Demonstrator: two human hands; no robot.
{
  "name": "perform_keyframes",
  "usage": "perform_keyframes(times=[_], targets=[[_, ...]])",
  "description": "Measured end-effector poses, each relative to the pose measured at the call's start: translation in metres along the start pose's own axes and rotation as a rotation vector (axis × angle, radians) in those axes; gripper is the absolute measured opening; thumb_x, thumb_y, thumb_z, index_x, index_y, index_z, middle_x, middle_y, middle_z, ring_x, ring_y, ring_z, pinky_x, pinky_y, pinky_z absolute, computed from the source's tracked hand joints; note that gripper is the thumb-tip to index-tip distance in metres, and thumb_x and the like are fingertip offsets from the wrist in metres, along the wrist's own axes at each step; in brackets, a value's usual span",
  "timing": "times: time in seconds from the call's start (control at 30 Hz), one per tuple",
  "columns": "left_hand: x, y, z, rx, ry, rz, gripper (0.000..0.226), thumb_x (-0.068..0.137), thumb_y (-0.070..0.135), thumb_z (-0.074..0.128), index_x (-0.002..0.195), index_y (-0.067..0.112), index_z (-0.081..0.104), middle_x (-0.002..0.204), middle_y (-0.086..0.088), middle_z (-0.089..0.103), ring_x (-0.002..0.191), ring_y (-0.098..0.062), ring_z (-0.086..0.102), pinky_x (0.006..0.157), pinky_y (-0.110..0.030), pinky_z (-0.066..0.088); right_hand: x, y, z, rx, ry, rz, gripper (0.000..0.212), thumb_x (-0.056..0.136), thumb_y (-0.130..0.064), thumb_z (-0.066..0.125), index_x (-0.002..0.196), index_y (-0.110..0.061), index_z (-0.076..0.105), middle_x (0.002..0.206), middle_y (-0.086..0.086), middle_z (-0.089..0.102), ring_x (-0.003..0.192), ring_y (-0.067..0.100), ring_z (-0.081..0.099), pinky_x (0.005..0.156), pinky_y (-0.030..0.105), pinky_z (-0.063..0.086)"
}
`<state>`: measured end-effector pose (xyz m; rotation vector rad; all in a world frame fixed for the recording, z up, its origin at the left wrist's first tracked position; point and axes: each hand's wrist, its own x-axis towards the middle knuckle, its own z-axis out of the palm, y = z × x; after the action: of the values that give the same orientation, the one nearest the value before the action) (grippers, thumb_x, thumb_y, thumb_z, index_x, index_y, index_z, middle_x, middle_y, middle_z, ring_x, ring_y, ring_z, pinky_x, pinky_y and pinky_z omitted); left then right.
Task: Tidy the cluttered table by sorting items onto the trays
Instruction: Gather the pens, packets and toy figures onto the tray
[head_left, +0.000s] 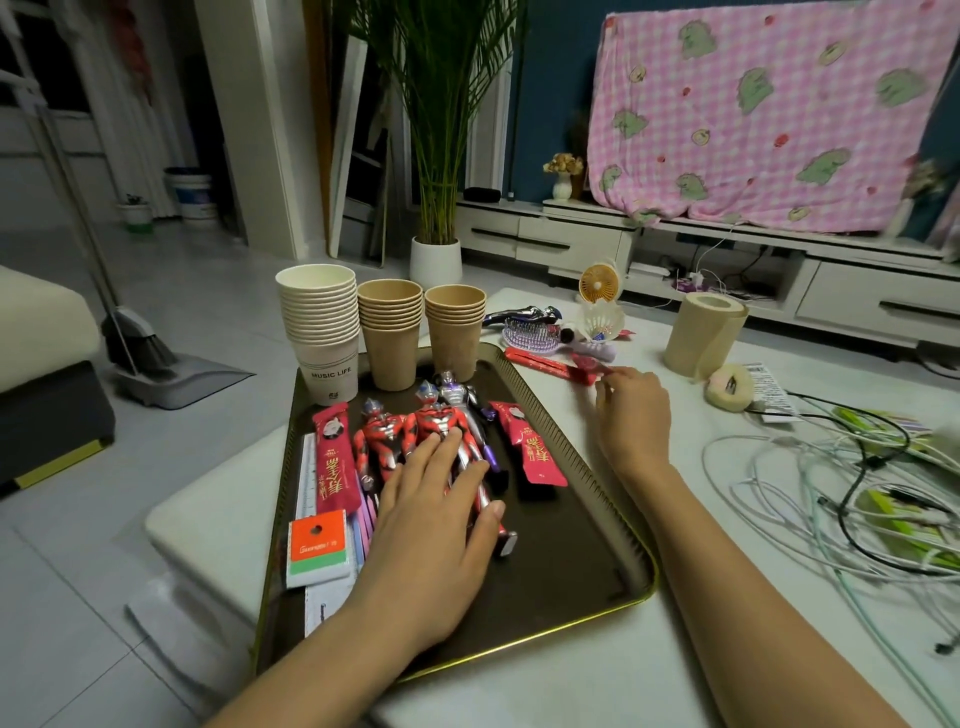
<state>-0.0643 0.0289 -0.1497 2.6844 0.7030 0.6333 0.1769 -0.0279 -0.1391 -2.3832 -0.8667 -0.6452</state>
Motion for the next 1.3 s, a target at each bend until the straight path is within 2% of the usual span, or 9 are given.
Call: perform_keyframes(times=[0.2,0.33,0.47,0.6,0.8,0.97,1.13,1.2,1.3], targets=[[0.000,0.001,-0.002,0.025,-0.018,-0.005,0.049,0.097,0.047,0.023,0.144,0.035,0.022,0.156,0.013,-0.005,0.141,-0.005,-0.013,0.114,-0.027,-0.005,0.014,-0.024,-0.043,0.606,0.331,0.155,0.022,0.077,-0.007,0.070,0.087,-0.011,0.051,0.073,-0.003,0.055,0.064,0.006,0.050,0.064,0.024,0.039],[0.000,0.001,-0.002,0.035,-0.017,0.005,0.049,0.097,0.047,0.024,0.144,0.034,0.022,0.156,0.012,-0.004,0.141,-0.006,-0.013,0.114,-0.027,-0.005,0.018,-0.049,-0.064,0.742,0.292,-0.025,0.039,0.076,0.004,0.064,0.107,-0.012,0.048,0.092,0.003,0.056,0.071,-0.001,0.055,0.069,0.007,0.043],[-0.001,0.000,-0.002,0.035,-0.006,0.017,0.050,0.097,0.046,0.024,0.145,0.033,0.023,0.156,0.012,-0.004,0.140,-0.004,-0.013,0.113,-0.026,-0.006,0.011,-0.063,-0.081,0.461,-0.395,-0.233,0.020,0.079,0.006,0.063,0.092,-0.009,0.061,0.093,0.007,0.065,0.075,0.021,0.062,0.073,0.040,0.056],[-0.001,-0.001,-0.001,0.038,0.002,0.025,0.050,0.097,0.046,0.024,0.145,0.032,0.024,0.156,0.011,-0.003,0.140,-0.005,-0.012,0.113,-0.026,-0.006,0.006,-0.073,-0.102,-0.134,-1.216,-0.258,0.042,0.075,-0.015,0.076,0.113,-0.025,0.062,0.094,-0.009,0.059,0.080,0.010,0.059,0.058,0.016,0.051],[-0.001,-0.001,-0.001,0.032,0.006,0.034,0.051,0.096,0.047,0.024,0.145,0.032,0.023,0.156,0.010,-0.003,0.139,-0.004,-0.013,0.112,-0.026,-0.005,0.002,-0.074,-0.064,0.074,-0.624,-0.328,0.036,0.092,-0.018,0.055,0.125,-0.008,0.053,0.129,0.010,0.053,0.116,0.025,0.049,0.096,0.036,0.042],[-0.001,0.000,-0.001,0.040,0.009,0.032,0.052,0.096,0.048,0.023,0.145,0.031,0.022,0.156,0.009,-0.005,0.139,-0.006,-0.013,0.113,-0.028,-0.005,-0.023,-0.073,-0.005,-0.059,-0.763,-0.272,0.059,0.100,-0.042,0.027,0.150,-0.013,0.012,0.157,0.010,0.008,0.145,0.022,0.005,0.116,0.035,0.006],[-0.002,-0.001,0.000,0.038,0.008,0.033,0.052,0.095,0.048,0.023,0.144,0.032,0.023,0.156,0.009,-0.006,0.139,-0.006,-0.015,0.113,-0.028,-0.005,-0.008,-0.063,-0.007,0.398,-0.499,-0.107,0.033,0.100,-0.023,0.035,0.122,-0.007,0.054,0.126,0.014,0.055,0.114,0.024,0.049,0.097,0.030,0.036],[-0.002,-0.001,0.001,0.027,0.004,0.028,0.051,0.095,0.048,0.023,0.144,0.033,0.022,0.156,0.011,-0.007,0.139,-0.005,-0.016,0.113,-0.028,-0.006,0.001,-0.046,-0.005,0.425,-0.411,-0.020,0.035,0.098,-0.009,0.036,0.130,-0.008,0.050,0.137,0.010,0.050,0.124,0.023,0.046,0.098,0.027,0.033],[-0.002,-0.002,0.001,0.016,0.001,0.027,0.051,0.095,0.049,0.023,0.145,0.034,0.020,0.155,0.012,-0.008,0.137,-0.002,-0.018,0.113,-0.028,-0.007,0.004,-0.024,0.002,0.389,-0.677,-0.052,0.047,0.097,0.000,0.034,0.141,-0.016,0.039,0.154,0.008,0.022,0.141,0.025,0.022,0.115,0.038,0.019]])
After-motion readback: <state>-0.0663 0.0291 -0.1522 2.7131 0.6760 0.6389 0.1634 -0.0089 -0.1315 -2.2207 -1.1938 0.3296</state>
